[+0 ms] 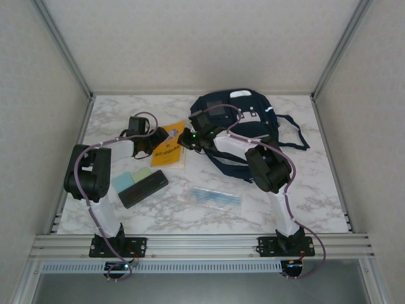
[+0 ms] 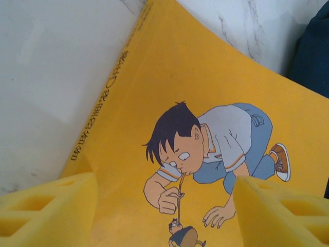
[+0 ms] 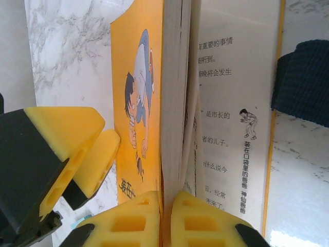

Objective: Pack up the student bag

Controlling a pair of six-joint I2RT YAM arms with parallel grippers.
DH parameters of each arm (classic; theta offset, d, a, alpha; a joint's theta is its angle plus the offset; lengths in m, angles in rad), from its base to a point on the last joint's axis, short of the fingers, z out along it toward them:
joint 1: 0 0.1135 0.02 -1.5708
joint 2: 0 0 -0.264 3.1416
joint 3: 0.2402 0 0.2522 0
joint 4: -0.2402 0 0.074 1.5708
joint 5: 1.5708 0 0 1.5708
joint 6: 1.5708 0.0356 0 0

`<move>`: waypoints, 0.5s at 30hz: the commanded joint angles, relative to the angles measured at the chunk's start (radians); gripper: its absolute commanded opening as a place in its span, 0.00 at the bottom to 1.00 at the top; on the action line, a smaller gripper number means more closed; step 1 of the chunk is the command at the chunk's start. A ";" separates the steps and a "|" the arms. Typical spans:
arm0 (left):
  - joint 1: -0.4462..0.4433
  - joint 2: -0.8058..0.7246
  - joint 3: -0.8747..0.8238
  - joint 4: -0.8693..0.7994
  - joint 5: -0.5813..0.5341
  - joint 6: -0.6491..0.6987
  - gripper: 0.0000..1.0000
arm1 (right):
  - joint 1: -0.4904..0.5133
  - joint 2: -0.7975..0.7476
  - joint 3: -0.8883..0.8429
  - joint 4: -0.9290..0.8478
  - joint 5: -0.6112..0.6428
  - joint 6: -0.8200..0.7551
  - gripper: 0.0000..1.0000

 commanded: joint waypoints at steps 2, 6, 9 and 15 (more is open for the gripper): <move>-0.008 -0.039 -0.014 -0.126 0.001 0.015 0.70 | 0.024 0.010 0.046 0.003 -0.041 -0.009 0.00; 0.010 -0.066 -0.005 -0.140 0.006 0.022 0.70 | 0.024 -0.001 0.057 -0.007 -0.049 -0.011 0.00; 0.049 -0.101 -0.006 -0.135 0.017 0.033 0.72 | 0.014 -0.012 0.084 -0.016 -0.077 -0.026 0.00; 0.126 -0.131 -0.049 -0.028 0.123 0.037 0.82 | -0.025 -0.035 0.149 -0.024 -0.181 -0.052 0.00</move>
